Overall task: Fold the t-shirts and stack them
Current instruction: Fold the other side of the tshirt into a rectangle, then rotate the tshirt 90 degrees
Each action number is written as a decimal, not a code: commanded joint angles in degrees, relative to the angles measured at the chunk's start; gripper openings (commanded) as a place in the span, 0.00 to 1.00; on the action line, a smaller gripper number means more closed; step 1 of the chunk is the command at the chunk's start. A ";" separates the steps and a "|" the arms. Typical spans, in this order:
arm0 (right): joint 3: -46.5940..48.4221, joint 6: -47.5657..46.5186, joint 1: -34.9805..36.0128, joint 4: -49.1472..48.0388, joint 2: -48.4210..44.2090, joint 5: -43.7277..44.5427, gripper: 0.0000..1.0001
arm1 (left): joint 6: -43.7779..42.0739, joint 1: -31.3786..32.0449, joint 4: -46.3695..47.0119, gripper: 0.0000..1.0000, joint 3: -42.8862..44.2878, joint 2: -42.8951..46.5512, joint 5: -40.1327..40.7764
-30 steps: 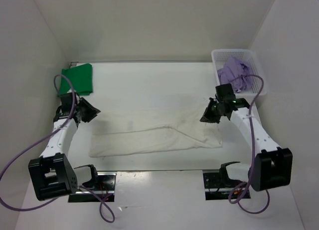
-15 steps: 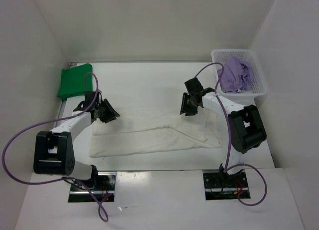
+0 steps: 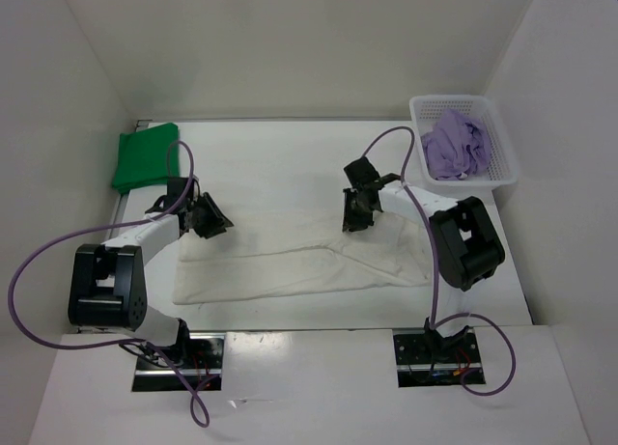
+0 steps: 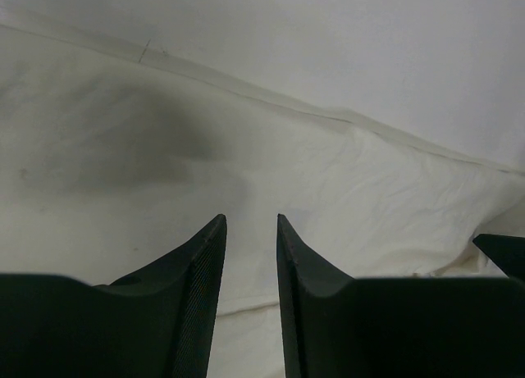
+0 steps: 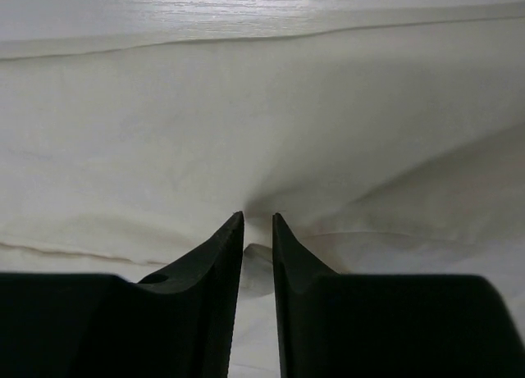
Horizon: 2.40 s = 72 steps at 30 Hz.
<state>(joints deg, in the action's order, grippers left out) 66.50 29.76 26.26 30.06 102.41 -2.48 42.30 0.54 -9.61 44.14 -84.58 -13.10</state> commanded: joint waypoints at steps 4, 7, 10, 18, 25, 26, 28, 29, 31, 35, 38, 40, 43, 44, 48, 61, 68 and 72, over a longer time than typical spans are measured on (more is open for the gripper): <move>0.13 1.44 0.98 1.22 -5.28 -0.41 0.20 | 0.23 -0.10 2.31 0.38 0.77 -0.15 -0.17; -1.98 1.97 1.60 1.75 -8.36 -2.08 0.18 | 0.76 -0.10 2.84 0.38 0.77 -0.15 -0.17; -5.06 3.38 2.22 2.46 -10.91 -4.10 0.17 | 0.76 -0.10 2.84 0.38 0.77 -0.15 -0.17; -12.27 11.10 9.15 1.31 -14.87 -10.43 0.17 | 1.29 -0.10 2.84 0.38 1.91 -0.15 -0.70; -5.35 10.42 8.29 6.30 -17.77 -11.50 0.38 | 0.76 -0.10 1.43 0.38 6.30 1.78 -1.31; -4.54 9.45 6.54 7.02 -19.25 -9.93 0.38 | 0.76 0.43 0.82 0.38 6.92 2.57 -1.31; -4.01 6.03 -1.53 7.03 -20.49 -9.91 0.34 | 0.24 0.43 0.82 0.38 8.41 2.57 -0.78; -4.01 4.88 -4.70 6.42 -21.11 -9.91 0.23 | 0.23 1.13 0.82 0.38 9.11 2.57 -0.78; -5.23 2.16 -13.72 4.66 -21.90 -6.84 0.11 | 0.23 1.84 0.82 0.38 10.26 0.22 -0.78; -7.79 -0.66 -24.22 -2.45 -18.41 -6.83 0.11 | 1.64 3.24 3.97 0.38 11.67 -4.97 -2.80; -7.79 -1.46 -28.10 -4.31 -15.67 -7.44 0.35 | 2.87 3.24 5.56 0.38 12.19 -8.93 -4.73; -7.26 -1.46 -29.42 -5.54 -14.53 -8.68 0.41 | 2.87 3.24 6.26 0.38 12.20 -10.87 -5.26; -6.65 -0.93 -30.04 -6.59 -12.50 -7.98 0.43 | 2.87 3.24 6.27 0.38 12.73 -12.28 -3.95; -6.65 -0.93 -30.04 -6.60 -11.98 -6.93 0.43 | 2.87 3.24 6.27 0.38 12.12 -12.89 -3.95; -6.65 -0.31 -30.04 -8.52 -9.25 -6.31 0.44 | 2.87 2.02 6.79 0.38 10.00 -13.94 -5.00; -8.84 2.06 -30.04 -10.30 -8.80 -4.93 0.01 | 4.01 -9.93 6.27 0.38 3.33 -15.09 -6.85; -9.37 2.59 -31.97 -6.87 -10.39 4.84 0.01 | 4.01 -14.77 5.21 0.38 2.18 -13.42 -6.23; -9.90 3.29 -31.97 -6.86 -8.81 5.38 0.22 | 4.54 -16.27 5.21 0.38 2.18 -12.20 -5.71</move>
<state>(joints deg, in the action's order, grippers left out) 57.14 32.91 -4.71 23.35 94.63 -2.44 47.68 -14.26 -2.17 47.57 -98.13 -23.33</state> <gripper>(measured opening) 0.179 0.383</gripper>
